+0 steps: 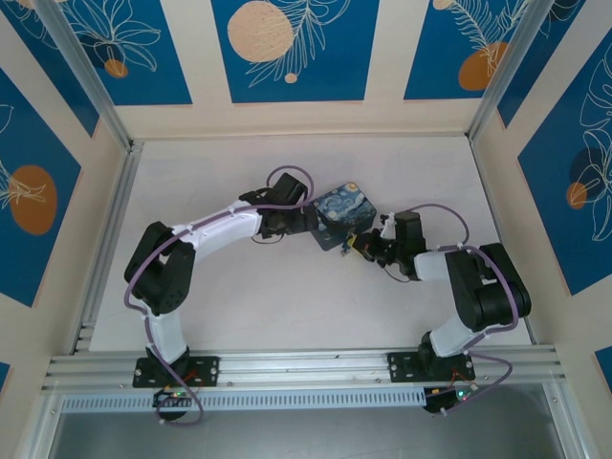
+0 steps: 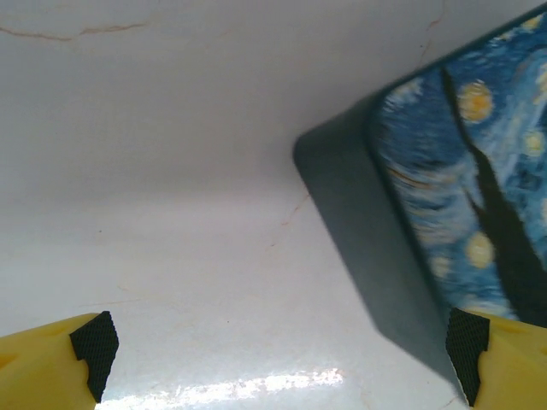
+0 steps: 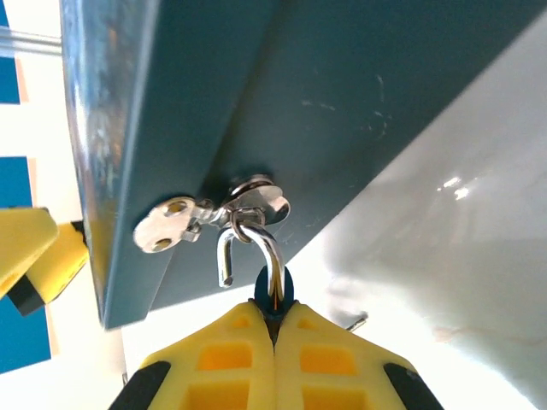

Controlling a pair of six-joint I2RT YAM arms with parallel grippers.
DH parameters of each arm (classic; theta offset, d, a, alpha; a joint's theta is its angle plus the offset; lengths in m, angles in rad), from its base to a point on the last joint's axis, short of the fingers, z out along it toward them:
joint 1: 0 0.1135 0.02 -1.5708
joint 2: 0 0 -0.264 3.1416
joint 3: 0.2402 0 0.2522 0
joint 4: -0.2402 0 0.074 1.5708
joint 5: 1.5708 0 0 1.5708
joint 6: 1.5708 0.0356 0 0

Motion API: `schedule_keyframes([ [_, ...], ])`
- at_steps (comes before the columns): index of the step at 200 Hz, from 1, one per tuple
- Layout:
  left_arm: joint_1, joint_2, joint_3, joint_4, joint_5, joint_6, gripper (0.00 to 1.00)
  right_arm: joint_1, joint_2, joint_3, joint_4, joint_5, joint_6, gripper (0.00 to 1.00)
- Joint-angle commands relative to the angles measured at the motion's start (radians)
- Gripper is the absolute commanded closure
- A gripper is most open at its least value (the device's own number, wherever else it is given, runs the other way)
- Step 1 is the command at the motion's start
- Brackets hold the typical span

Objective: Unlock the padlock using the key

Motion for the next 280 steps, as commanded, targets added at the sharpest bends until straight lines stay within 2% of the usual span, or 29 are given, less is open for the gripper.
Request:
schedule_keyframes([
  [1,-0.013,-0.03,0.028,-0.017,0.012,-0.011,0.0,0.021,-0.047,-0.016,0.015,0.039,0.017,1.0],
  [82,-0.033,0.048,0.071,-0.035,-0.015,-0.016,0.0,0.005,-0.03,-0.053,0.051,0.071,0.061,1.0],
  [187,-0.038,0.11,0.069,-0.075,-0.067,-0.029,0.0,-0.004,0.028,-0.089,0.194,0.097,0.164,1.0],
  [280,-0.04,0.126,0.057,-0.07,-0.056,-0.034,0.0,-0.043,0.052,-0.039,0.203,0.152,0.219,1.0],
])
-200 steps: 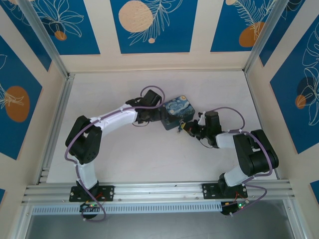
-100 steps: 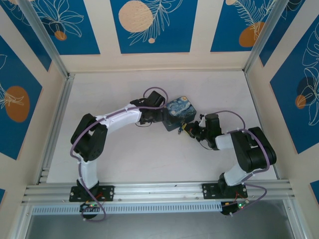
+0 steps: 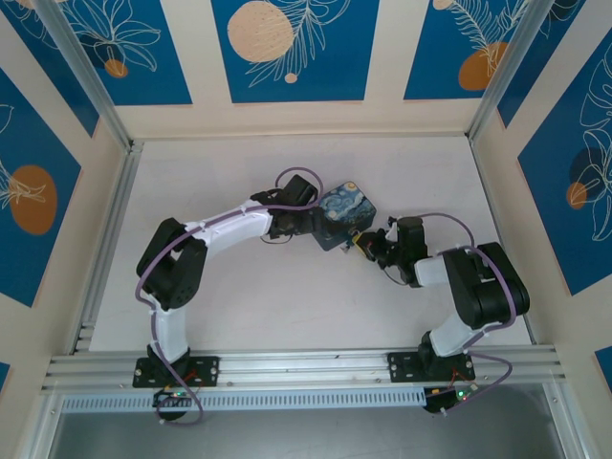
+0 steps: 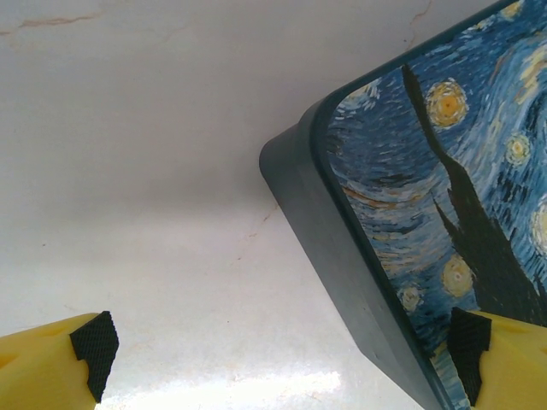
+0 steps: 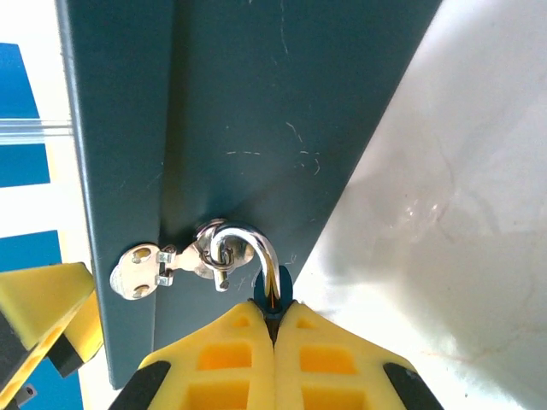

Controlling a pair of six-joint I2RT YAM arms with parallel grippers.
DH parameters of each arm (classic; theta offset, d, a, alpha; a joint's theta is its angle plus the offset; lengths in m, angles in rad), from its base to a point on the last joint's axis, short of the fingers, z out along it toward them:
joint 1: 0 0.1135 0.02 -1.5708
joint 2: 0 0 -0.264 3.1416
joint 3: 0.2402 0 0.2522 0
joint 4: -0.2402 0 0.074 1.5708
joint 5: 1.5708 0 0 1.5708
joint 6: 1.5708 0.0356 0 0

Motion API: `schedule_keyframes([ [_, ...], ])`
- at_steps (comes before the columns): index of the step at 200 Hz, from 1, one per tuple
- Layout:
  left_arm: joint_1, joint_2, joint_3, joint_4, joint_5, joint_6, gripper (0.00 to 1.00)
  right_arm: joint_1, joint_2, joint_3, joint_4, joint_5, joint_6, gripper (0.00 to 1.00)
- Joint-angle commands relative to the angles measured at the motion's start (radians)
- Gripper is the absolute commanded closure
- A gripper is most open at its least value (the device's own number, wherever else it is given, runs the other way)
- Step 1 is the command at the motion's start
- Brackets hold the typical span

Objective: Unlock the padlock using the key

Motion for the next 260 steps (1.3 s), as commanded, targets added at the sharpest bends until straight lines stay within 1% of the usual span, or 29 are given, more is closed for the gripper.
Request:
schedule_keyframes([
  [1,-0.007,0.05,-0.001,-0.073,-0.029,-0.008,0.0,-0.017,0.023,0.025,0.022,0.06,0.033,1.0],
  [16,-0.008,0.052,-0.002,-0.073,-0.029,-0.01,0.0,-0.021,0.041,0.023,0.034,0.089,0.061,1.0],
  [85,-0.009,0.052,-0.003,-0.078,-0.028,-0.015,0.0,-0.028,0.134,-0.006,0.2,0.155,0.172,1.0],
  [127,-0.009,0.053,-0.003,-0.08,-0.028,-0.019,0.0,-0.035,0.13,0.004,0.198,0.172,0.172,1.0],
  [144,-0.011,0.057,-0.003,-0.081,-0.026,-0.019,0.0,-0.047,0.109,0.03,0.148,0.165,0.15,1.0],
  [157,-0.012,0.061,0.0,-0.083,-0.025,-0.019,0.0,-0.059,0.081,0.076,0.043,0.155,0.095,1.0],
  [172,-0.012,0.063,0.003,-0.085,-0.025,-0.019,0.0,-0.065,0.044,0.156,-0.136,0.163,0.0,1.0],
  [184,-0.011,0.064,0.004,-0.086,-0.025,-0.019,0.0,-0.071,0.035,0.203,-0.217,0.156,-0.058,1.0],
  [222,-0.011,0.062,0.005,-0.087,-0.022,-0.022,0.0,-0.1,0.033,0.233,-0.259,0.116,-0.127,1.0],
  [260,-0.013,0.049,0.004,-0.089,-0.023,-0.019,0.0,-0.124,-0.026,0.169,-0.243,0.086,-0.133,1.0],
])
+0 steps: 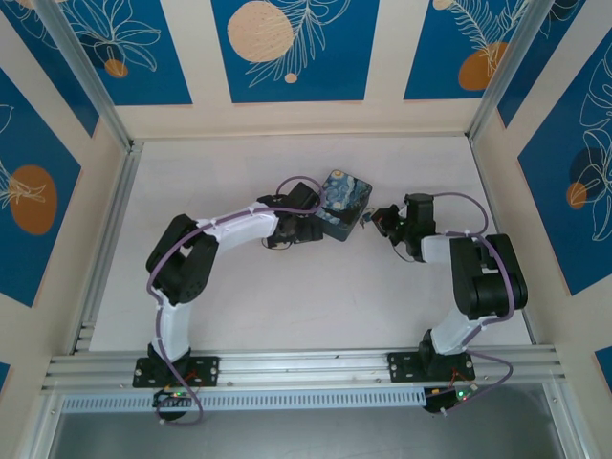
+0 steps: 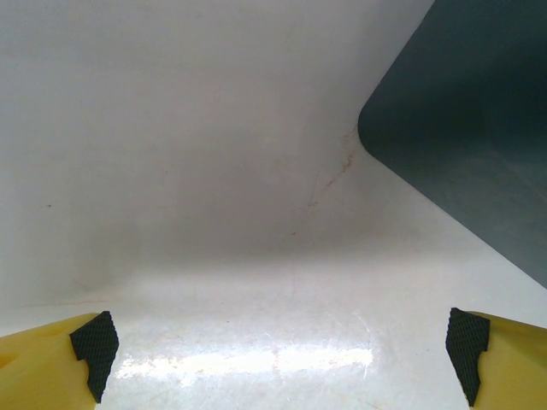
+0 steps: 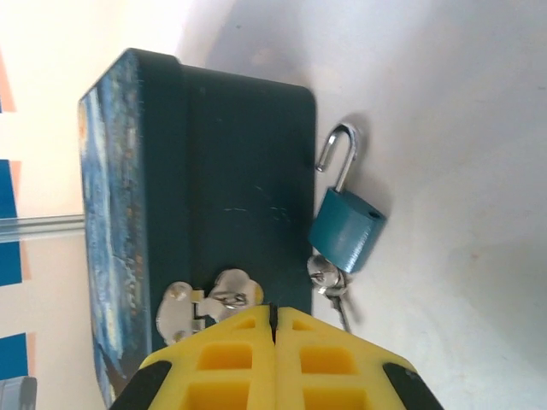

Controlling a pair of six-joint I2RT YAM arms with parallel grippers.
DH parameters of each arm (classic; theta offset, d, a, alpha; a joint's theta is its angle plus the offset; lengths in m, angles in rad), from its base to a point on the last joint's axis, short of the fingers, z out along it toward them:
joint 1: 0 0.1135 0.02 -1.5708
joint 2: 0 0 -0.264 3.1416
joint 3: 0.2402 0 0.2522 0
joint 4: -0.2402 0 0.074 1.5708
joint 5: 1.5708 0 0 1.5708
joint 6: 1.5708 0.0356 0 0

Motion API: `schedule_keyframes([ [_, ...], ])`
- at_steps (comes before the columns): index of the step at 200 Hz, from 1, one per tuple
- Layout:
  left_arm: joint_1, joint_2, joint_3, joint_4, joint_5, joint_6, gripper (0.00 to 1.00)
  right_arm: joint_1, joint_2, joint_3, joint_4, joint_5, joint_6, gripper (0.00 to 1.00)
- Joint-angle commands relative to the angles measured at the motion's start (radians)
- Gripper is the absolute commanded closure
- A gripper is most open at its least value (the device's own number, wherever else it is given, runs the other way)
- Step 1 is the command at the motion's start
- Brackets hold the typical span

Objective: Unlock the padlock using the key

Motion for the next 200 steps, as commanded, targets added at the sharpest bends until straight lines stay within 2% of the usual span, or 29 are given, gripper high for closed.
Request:
schedule_keyframes([
  [1,-0.007,-0.016,0.001,-0.03,-0.019,0.0,0.0,-0.013,-0.071,-0.044,-0.039,-0.029,-0.045,1.0],
  [59,-0.007,-0.104,-0.032,-0.025,-0.032,0.013,0.0,-0.012,-0.288,-0.154,-0.163,-0.043,-0.061,1.0],
  [82,-0.006,-0.154,-0.053,-0.03,-0.041,0.027,0.0,-0.013,-0.309,-0.098,-0.261,-0.031,-0.105,0.9],
  [106,-0.004,-0.214,-0.079,-0.034,-0.069,0.035,0.0,-0.011,-0.239,-0.009,-0.31,-0.03,-0.124,0.9],
  [141,0.003,-0.298,-0.095,-0.065,-0.104,0.062,0.0,0.017,-0.06,0.145,-0.339,-0.032,-0.128,0.9],
  [179,0.011,-0.381,-0.118,-0.078,-0.12,0.066,0.0,0.123,0.126,0.334,-0.388,-0.021,-0.125,0.91],
  [200,0.018,-0.411,-0.127,-0.088,-0.126,0.066,0.0,0.195,0.157,0.404,-0.398,-0.011,-0.128,0.92],
])
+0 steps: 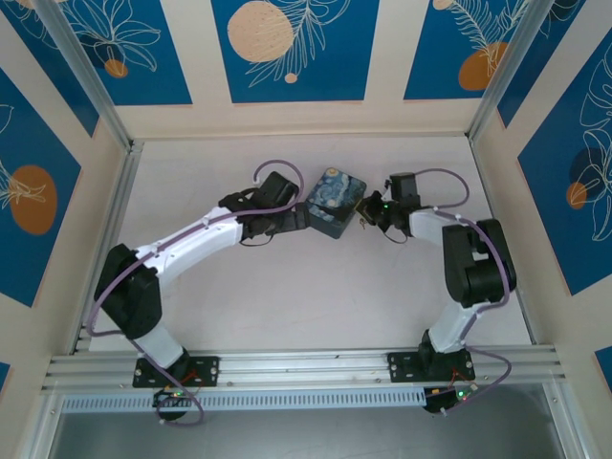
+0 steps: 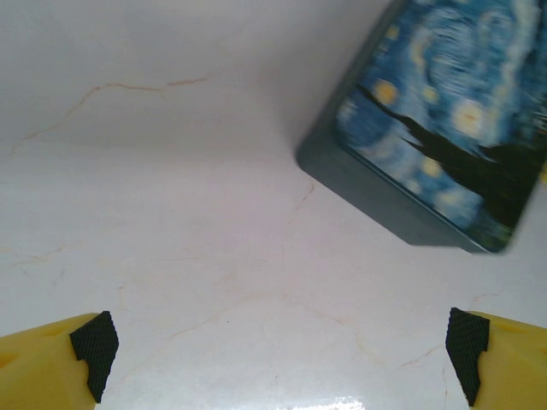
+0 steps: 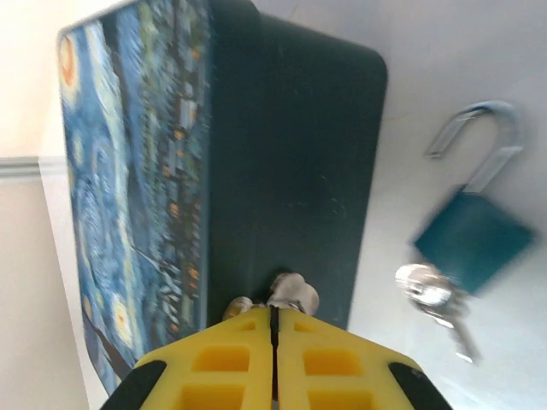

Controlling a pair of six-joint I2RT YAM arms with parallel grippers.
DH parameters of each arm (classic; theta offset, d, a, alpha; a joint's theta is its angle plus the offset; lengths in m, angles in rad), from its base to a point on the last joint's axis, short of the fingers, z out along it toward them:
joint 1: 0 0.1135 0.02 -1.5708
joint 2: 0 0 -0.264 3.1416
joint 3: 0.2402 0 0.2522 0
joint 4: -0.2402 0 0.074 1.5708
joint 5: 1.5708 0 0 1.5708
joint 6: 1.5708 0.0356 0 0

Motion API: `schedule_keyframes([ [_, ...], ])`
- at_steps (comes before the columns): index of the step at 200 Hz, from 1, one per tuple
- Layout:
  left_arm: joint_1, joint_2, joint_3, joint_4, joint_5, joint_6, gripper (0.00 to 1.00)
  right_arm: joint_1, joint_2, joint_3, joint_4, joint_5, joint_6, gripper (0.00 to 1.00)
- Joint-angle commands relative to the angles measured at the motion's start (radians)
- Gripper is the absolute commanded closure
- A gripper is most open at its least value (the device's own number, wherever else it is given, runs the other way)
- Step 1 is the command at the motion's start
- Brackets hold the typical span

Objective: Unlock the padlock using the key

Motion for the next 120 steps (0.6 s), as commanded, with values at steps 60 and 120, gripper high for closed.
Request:
schedule_keyframes([
  [60,0.091,-0.213,-0.09,-0.037,-0.1,0.086,0.0,0.012,-0.274,-0.021,-0.191,0.056,-0.069,0.47],
  [120,0.138,-0.436,-0.248,0.17,-0.372,0.413,0.0,-0.116,-0.554,0.03,-0.486,0.224,-0.267,0.01],
])
